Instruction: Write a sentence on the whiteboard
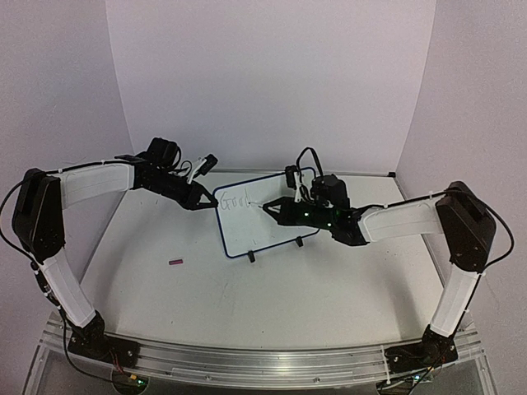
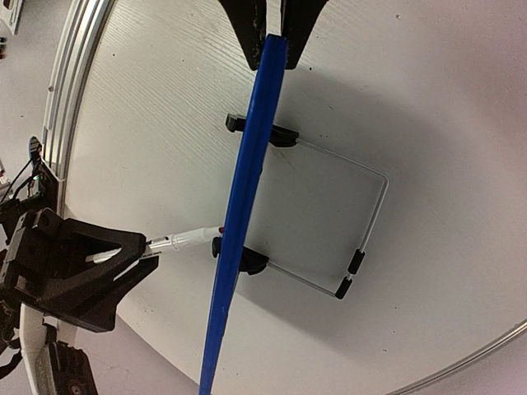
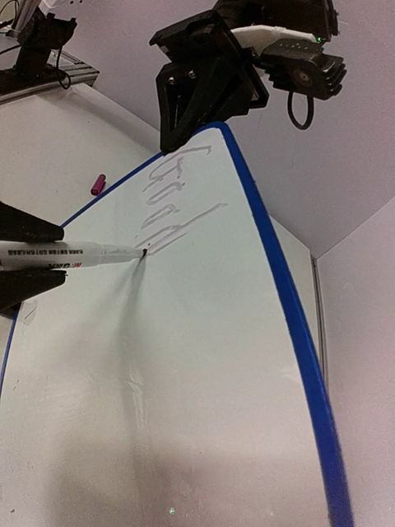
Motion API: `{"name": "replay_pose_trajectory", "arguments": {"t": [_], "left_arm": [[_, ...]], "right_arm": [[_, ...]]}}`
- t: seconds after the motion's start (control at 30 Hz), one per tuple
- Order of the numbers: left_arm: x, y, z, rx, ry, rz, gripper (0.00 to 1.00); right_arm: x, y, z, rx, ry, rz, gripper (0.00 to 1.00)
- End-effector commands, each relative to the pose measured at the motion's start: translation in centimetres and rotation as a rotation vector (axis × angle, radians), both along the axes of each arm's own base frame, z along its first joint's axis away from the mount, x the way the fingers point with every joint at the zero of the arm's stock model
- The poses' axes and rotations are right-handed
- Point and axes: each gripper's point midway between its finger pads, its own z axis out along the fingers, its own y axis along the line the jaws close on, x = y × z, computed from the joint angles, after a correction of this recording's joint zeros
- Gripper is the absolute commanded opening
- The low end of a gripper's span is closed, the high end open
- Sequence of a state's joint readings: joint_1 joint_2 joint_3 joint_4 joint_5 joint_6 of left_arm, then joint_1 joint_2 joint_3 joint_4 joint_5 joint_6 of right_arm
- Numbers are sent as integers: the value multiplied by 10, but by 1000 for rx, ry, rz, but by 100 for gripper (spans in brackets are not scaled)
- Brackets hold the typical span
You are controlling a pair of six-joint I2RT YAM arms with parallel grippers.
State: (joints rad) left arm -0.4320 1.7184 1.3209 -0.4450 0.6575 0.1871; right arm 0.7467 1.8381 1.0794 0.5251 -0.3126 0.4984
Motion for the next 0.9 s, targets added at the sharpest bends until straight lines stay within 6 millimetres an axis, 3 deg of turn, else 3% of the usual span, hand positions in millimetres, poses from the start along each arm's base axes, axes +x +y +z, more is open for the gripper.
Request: {"name": "replay_pose_trajectory", "arguments": {"t": [0.0,0.37,0.7,0.87], "left_arm": [[-3,4,-26,97,23,-6,0],[-3,5,-26,98,21,-7,0],[-3,4,-26,98,19,-7,0],[-3,5,-27,101,23,-7,0]], "right_arm": [[4,-11,-1,-9,-5,-54,0],[5,-18,14,-2,-41,-80,0],[-18,-26,71,71,-138,-20,0],[-30,-36,85,81,-158,-12,0]]}}
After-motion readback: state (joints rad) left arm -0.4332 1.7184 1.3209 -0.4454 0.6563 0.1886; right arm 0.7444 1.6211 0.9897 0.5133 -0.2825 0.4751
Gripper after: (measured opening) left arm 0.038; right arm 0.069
